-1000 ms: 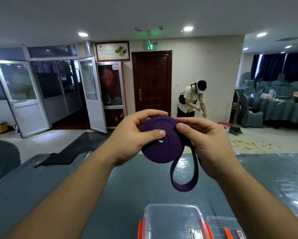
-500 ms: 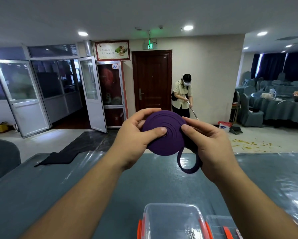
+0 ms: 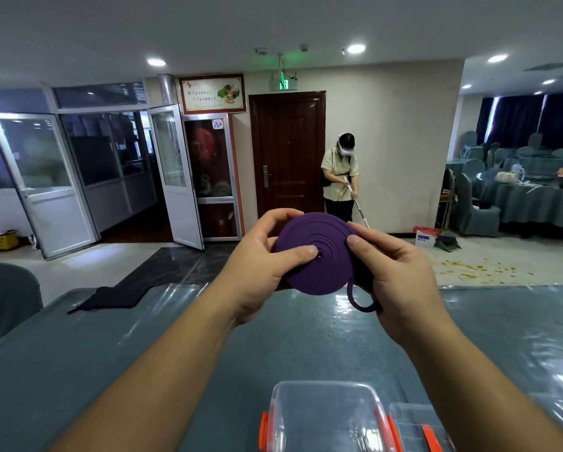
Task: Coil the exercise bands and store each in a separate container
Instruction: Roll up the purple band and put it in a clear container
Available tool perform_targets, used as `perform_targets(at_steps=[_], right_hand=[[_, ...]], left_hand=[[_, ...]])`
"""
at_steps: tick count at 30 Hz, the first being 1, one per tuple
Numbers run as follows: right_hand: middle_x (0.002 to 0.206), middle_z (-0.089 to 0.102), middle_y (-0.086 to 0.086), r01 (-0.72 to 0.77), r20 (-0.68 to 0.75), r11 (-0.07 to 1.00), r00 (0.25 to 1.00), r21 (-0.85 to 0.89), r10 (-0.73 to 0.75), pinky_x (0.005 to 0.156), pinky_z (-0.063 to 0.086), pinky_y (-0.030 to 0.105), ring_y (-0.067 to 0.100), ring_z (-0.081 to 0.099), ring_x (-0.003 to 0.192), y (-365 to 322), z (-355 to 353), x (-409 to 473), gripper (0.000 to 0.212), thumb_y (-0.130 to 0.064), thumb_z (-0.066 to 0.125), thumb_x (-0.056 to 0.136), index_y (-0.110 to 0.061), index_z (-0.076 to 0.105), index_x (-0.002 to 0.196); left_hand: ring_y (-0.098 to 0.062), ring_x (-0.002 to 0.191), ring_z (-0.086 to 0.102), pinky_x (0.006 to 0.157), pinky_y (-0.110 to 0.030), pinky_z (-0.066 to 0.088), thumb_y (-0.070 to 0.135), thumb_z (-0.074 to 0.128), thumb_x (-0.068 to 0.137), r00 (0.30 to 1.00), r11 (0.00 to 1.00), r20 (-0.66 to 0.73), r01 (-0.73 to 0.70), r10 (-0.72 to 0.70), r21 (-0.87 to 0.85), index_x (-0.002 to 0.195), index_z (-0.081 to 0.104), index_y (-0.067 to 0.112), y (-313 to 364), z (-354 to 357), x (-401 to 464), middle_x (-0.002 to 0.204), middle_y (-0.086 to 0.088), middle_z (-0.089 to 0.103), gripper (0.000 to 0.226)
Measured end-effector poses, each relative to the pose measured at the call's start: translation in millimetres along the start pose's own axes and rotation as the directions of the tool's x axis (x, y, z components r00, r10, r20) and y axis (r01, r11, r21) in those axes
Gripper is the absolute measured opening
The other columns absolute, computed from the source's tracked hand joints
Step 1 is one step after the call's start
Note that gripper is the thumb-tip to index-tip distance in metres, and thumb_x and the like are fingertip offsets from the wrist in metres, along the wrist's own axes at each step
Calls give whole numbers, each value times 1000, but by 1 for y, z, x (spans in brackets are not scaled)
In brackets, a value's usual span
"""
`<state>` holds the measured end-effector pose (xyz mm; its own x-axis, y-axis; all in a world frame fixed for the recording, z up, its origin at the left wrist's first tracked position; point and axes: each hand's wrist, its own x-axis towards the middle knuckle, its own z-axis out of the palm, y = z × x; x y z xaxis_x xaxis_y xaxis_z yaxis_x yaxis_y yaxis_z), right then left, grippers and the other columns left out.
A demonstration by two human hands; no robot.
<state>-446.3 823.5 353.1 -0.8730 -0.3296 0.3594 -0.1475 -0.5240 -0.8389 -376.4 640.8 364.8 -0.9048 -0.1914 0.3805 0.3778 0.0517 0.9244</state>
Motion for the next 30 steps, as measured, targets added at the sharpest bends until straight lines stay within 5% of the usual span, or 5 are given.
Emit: perform_targets(at_steps=[9,17,22,27,30], right_hand=[[106,82,10,62,-23,997,998,52,-61,74,63,26,25,80,97,4,-2,0,26,-6,70,95,-13,75,120],[99,82,12,39,-39,999,998,-35,-40,69,63,28,30,80,91,11,-13,-2,17,-8,74,94,-16,77,109],[104,82,8,-10,-45,1000,999,-15,10,73,65,32,27,80,95,18,-18,0,23,-8,72,95,-18,76,116],[98,82,11,-74,12,995,997,-64,75,66,63,28,29,81,88,13,-32,2,24,-2,75,91,-24,85,94],[98,82,12,-89,-30,995,996,-48,88,66,63,29,30,81,88,20,-36,0,19,-4,75,91,-18,82,102]], left_hand=[[-28,102,77,78,-43,65,5,85,81,993,995,-114,-45,34,-92,119,70,35,-10,14,-1,111,-7,79,51],[-34,99,77,82,-52,64,7,81,87,998,998,-36,60,-61,-30,122,62,35,-12,6,-2,110,-10,79,48],[-26,103,77,76,-39,65,3,81,86,991,998,-131,-8,0,-61,124,68,32,-29,20,-3,113,-4,79,49],[-31,102,77,79,-47,64,10,83,84,987,987,-27,156,-158,-44,126,67,37,-39,14,-2,115,-7,78,52],[-31,102,77,79,-45,64,14,84,80,986,986,-35,159,-161,-49,122,71,38,-43,18,-2,115,-9,79,50]])
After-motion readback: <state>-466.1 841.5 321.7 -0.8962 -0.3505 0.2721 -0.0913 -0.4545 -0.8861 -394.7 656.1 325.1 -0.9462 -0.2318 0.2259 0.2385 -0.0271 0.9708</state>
